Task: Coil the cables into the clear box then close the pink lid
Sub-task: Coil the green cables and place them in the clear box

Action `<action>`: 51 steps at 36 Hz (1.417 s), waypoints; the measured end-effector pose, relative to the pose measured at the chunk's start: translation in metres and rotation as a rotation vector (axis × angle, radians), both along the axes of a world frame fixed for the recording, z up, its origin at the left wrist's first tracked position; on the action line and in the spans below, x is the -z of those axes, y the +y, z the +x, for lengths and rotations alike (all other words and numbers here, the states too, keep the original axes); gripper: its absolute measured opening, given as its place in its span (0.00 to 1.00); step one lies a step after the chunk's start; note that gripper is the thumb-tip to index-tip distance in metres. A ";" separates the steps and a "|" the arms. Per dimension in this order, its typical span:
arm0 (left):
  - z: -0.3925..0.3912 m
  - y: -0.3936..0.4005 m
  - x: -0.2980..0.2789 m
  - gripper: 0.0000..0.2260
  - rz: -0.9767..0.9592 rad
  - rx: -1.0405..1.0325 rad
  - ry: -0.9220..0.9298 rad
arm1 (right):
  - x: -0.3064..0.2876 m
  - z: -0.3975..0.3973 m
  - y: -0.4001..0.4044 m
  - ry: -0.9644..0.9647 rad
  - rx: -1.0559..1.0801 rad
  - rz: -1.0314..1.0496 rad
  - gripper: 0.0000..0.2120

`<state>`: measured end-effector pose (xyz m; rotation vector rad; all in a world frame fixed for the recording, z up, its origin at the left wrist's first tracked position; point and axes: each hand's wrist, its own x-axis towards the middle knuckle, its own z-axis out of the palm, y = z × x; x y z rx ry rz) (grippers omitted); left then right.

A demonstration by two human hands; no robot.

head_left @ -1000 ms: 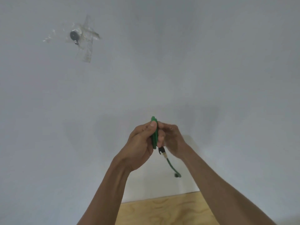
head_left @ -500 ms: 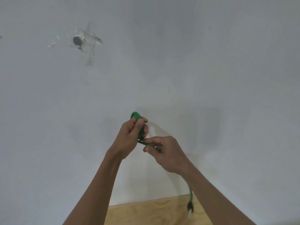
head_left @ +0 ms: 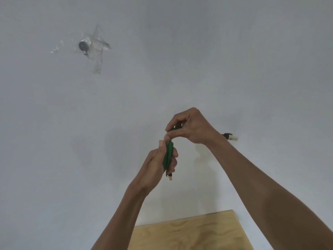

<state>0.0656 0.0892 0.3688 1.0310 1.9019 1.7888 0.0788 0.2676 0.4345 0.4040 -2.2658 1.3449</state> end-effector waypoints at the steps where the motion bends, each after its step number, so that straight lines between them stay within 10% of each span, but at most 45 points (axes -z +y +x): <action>1: 0.001 0.000 -0.002 0.30 0.024 0.007 -0.016 | 0.002 -0.003 0.002 -0.008 -0.028 -0.044 0.09; 10: 0.011 0.006 -0.030 0.25 0.402 0.198 -0.298 | 0.057 -0.012 -0.007 -0.184 -0.171 -0.569 0.08; 17: -0.012 0.003 -0.039 0.23 0.582 0.070 -0.442 | 0.100 0.015 -0.059 -0.228 0.010 -0.538 0.12; 29: -0.040 -0.023 -0.018 0.20 0.365 -0.180 -0.300 | 0.065 0.046 -0.063 -0.069 0.168 0.003 0.06; 51: -0.016 -0.017 -0.004 0.25 0.344 0.106 -0.618 | 0.064 0.016 -0.055 -0.210 -0.097 -0.529 0.16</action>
